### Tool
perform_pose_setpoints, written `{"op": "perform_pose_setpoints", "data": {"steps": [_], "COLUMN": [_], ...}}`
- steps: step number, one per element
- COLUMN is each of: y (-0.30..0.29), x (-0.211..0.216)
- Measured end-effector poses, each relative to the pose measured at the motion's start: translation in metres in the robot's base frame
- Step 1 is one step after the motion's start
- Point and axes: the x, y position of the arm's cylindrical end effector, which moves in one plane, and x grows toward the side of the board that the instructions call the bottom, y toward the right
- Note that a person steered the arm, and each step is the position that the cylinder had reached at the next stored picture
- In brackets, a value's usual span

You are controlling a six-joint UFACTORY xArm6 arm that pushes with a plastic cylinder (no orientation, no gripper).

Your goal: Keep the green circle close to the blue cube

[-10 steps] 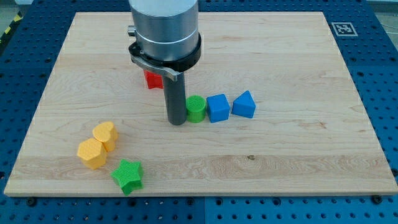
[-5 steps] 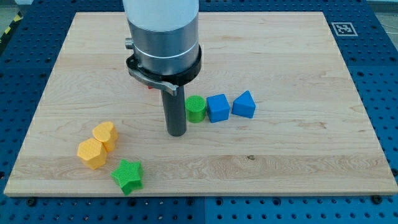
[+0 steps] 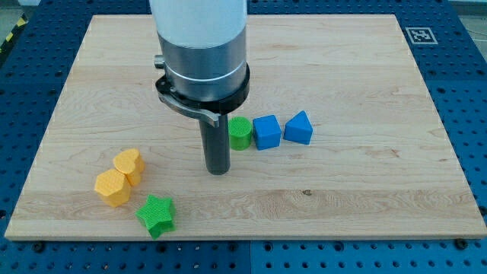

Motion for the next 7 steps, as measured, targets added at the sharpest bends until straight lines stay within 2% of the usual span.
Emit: {"op": "perform_pose_setpoints", "data": {"steps": [3,7], "y": [0.009,0.021], "x": [0.011,0.084]}}
